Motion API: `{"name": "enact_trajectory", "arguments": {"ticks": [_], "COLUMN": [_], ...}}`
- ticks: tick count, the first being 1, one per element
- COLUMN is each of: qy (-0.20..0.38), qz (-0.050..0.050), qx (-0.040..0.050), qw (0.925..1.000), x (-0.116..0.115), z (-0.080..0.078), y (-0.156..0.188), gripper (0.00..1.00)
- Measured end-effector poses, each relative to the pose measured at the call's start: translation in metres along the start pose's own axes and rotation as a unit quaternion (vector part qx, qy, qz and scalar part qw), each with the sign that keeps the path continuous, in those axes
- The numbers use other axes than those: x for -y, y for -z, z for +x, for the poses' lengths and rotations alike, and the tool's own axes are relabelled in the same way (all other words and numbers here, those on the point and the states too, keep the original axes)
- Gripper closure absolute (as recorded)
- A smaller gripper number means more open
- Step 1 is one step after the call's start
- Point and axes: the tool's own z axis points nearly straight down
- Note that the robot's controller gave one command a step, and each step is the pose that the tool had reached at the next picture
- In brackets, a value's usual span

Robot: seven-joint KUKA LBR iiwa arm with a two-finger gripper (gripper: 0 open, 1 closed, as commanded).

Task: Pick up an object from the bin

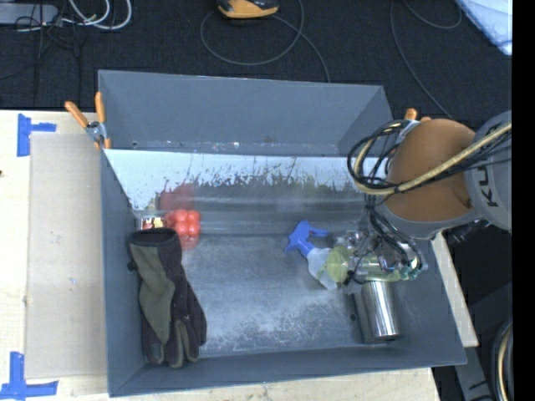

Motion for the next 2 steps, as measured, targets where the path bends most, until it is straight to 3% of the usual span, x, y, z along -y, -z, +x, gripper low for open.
{"name": "enact_trajectory", "arguments": {"ticks": [1, 2], "qy": [0.001, 0.014], "qz": [0.001, 0.000], "qx": [0.0022, 0.0008], "qw": [1.0000, 0.9999], "x": [0.001, 0.002], "z": [-0.001, -0.013], "y": [0.003, 0.148], "gripper": [0.00, 1.00]}}
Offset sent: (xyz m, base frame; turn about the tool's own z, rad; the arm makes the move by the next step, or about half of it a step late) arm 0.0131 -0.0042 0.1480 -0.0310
